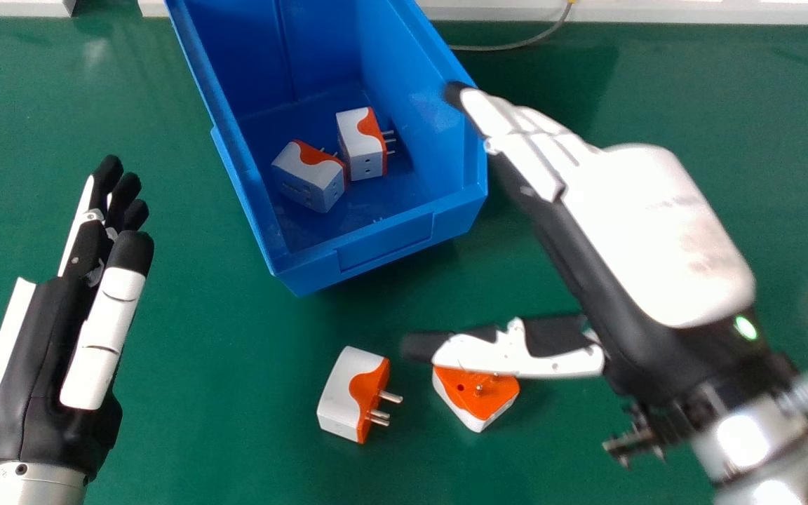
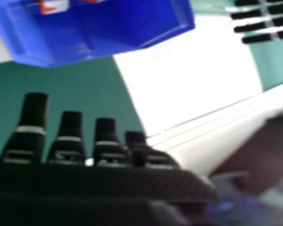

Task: Pick all objects and put in blue box

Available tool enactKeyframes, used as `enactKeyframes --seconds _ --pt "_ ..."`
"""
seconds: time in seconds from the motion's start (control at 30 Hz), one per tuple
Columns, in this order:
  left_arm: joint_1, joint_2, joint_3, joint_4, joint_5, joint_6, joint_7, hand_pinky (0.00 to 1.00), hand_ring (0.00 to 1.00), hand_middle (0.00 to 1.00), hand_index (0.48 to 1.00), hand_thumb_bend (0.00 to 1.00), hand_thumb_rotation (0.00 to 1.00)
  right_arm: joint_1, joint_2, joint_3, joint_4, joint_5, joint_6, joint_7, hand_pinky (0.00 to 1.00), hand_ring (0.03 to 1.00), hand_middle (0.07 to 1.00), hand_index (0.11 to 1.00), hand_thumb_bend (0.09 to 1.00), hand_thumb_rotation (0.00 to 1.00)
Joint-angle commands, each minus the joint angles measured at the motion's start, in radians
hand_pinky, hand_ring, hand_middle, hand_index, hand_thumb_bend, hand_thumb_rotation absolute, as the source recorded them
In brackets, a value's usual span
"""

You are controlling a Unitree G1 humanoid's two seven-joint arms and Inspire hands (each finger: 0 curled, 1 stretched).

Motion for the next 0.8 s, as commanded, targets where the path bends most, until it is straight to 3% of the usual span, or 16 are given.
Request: enactKeyframes --seconds 0.0,0.27,0.4,0.5,0.63,0.77 --pt "0.005 0.005 0.008 -0.026 -0.018 -0.004 -0.001 1.0 1.0 1.0 0.999 0.76 0.98 0.055 0.003 -0.028 -0.045 0.022 -0.049 -0.036 0.75 0.906 0.948 0.964 0.651 0.68" --pt "0.019 0.008 0.012 -0.04 -0.015 0.003 0.0 1.0 1.0 1.0 1.0 0.75 0.99 0.214 -0.018 -0.105 -0.032 0.048 -0.147 -0.044 0.73 0.873 0.922 0.934 0.65 0.63" --pt "0.022 0.009 0.015 -0.047 -0.017 0.018 0.003 1.0 1.0 1.0 1.0 0.75 0.99 0.244 -0.017 -0.127 -0.002 0.04 -0.173 -0.051 0.72 0.867 0.916 0.926 0.653 0.61" --pt "0.024 0.01 0.015 -0.052 -0.018 0.024 0.003 1.0 1.0 1.0 1.0 0.75 1.0 0.252 -0.007 -0.129 0.02 0.028 -0.179 -0.053 0.72 0.864 0.911 0.92 0.657 0.6" --pt "0.024 0.007 0.018 -0.044 -0.021 0.014 0.0 1.0 1.0 1.0 1.0 0.74 1.0 0.252 0.01 -0.12 0.058 0.016 -0.18 -0.066 0.7 0.858 0.905 0.912 0.661 0.59" --pt "0.027 0.005 0.02 -0.044 -0.017 0.015 0.003 1.0 1.0 1.0 1.0 0.73 1.0 0.24 0.025 -0.107 0.1 0.019 -0.185 -0.076 0.69 0.848 0.896 0.903 0.66 0.57"
